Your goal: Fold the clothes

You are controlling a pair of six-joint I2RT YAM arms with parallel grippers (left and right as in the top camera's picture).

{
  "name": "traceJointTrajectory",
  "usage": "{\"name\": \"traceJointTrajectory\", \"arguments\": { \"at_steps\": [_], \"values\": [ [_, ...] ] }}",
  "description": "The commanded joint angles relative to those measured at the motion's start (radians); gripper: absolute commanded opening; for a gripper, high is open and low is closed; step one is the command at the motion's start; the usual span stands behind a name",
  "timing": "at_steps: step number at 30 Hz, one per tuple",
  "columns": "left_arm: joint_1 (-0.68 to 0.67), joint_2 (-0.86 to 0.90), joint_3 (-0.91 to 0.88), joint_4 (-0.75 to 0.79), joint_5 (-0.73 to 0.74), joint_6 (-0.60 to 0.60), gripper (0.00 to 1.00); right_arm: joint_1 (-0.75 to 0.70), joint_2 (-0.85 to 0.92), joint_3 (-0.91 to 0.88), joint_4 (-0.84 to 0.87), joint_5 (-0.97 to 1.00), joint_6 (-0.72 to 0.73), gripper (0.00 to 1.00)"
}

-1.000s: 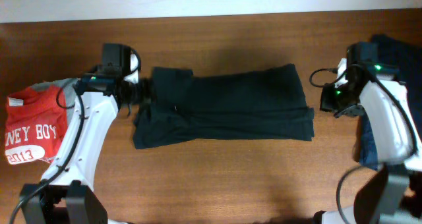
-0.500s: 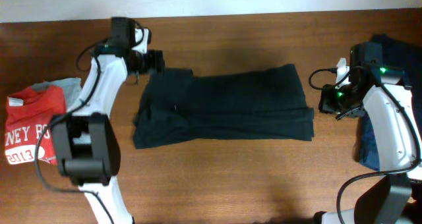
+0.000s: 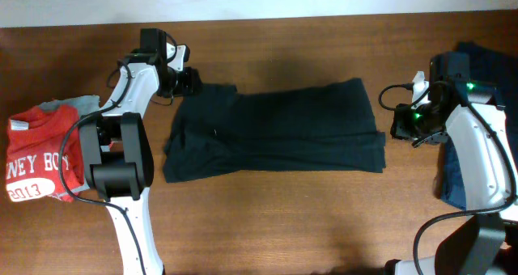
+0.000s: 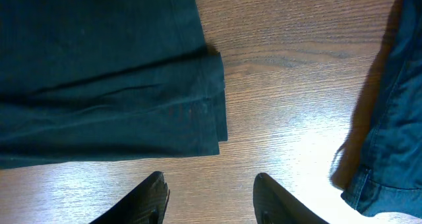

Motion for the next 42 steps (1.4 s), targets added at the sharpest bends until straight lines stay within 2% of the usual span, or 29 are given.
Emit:
{"name": "traceJointTrajectory", "arguments": {
  "at_steps": [1, 4, 6, 8, 17, 23, 24, 26, 27, 28, 32, 36, 38, 42],
  "values": [
    [-0.003, 0.023, 0.011, -0.022, 0.018, 0.041, 0.34, 0.005, -0.005, 0.004, 0.000, -0.006, -0.007, 0.48],
    [-0.003, 0.023, 0.011, -0.036, 0.018, 0.047, 0.33, 0.005, -0.005, 0.004, 0.000, -0.006, -0.007, 0.48],
    [-0.003, 0.023, 0.011, -0.042, 0.019, 0.051, 0.23, 0.005, -0.005, 0.004, 0.000, -0.006, -0.007, 0.48],
    [-0.003, 0.023, 0.011, -0.051, 0.019, 0.050, 0.02, 0.005, -0.004, 0.004, 0.013, -0.006, -0.007, 0.47],
    [0.004, -0.042, 0.047, -0.104, 0.029, 0.062, 0.01, 0.005, 0.016, 0.004, 0.153, -0.011, -0.007, 0.47],
    [0.006, -0.089, 0.047, -0.105, 0.025, 0.061, 0.00, 0.005, 0.071, 0.004, 0.272, -0.108, -0.051, 0.47],
    [0.006, -0.089, 0.047, -0.105, 0.015, 0.061, 0.10, 0.005, 0.074, 0.004, 0.273, -0.108, -0.051, 0.47],
    [0.006, -0.084, 0.047, -0.102, -0.026, 0.061, 0.44, 0.005, 0.080, 0.004, 0.272, -0.108, -0.051, 0.48],
    [0.006, -0.084, 0.046, -0.093, -0.053, 0.061, 0.54, 0.005, 0.080, 0.004, 0.270, -0.108, -0.052, 0.48],
    [0.006, -0.082, 0.046, -0.082, -0.066, 0.061, 0.58, 0.005, 0.080, 0.004, 0.268, -0.108, -0.052, 0.48],
    [0.006, -0.066, 0.046, -0.038, -0.069, 0.061, 0.64, 0.005, 0.080, 0.004, 0.263, -0.108, -0.052, 0.48],
    [0.006, -0.019, 0.047, 0.016, -0.040, 0.061, 0.64, 0.005, 0.080, 0.004, 0.256, -0.108, -0.052, 0.47],
    [0.002, 0.003, 0.047, 0.020, -0.031, 0.061, 0.63, 0.005, 0.080, 0.004, 0.254, -0.108, -0.052, 0.47],
    [-0.025, 0.027, 0.047, 0.018, -0.034, 0.062, 0.54, 0.005, 0.080, 0.004, 0.254, -0.108, -0.052, 0.47]
  ]
}}
